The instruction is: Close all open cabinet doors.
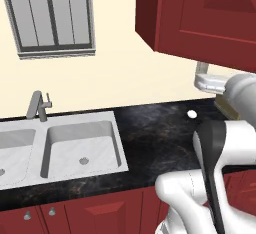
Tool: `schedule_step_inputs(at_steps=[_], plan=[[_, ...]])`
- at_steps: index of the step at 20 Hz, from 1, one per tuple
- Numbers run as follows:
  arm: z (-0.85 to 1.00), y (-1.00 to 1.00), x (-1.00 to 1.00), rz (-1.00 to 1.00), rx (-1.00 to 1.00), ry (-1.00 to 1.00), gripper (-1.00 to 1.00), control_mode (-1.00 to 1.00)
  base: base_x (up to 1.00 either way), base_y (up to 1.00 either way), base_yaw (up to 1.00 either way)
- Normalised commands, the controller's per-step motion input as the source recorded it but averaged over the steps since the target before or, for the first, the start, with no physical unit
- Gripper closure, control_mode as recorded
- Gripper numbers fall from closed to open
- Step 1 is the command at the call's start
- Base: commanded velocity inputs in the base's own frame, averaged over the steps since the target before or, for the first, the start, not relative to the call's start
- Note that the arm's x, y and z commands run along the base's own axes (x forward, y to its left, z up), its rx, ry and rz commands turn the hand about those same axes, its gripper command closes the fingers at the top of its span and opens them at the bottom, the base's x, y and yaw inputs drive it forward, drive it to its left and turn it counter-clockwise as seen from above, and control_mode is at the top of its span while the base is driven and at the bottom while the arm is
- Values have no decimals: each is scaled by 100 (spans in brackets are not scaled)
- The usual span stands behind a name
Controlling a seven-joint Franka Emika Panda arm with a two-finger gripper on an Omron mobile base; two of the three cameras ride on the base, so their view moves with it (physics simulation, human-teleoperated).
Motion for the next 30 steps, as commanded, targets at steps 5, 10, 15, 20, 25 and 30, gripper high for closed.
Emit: schedule_step_inputs(at_steps=[5, 10, 15, 20, 25, 30], plan=[[39, -37, -17, -18, 0, -37, -100, -100, 0, 0, 0], [31, -11, -4, -8, 0, -31, -100, -100, 0, 0, 0], [11, -29, 18, -1, 0, -7, -100, -100, 0, 0, 0], [0, -29, 41, 1, 0, 0, -100, -100, 0, 0, 0], [0, -29, 37, 2, 0, 0, -100, -100, 0, 0, 0], [0, -28, 45, 7, 0, 0, -100, -100, 0, 0, 0]])
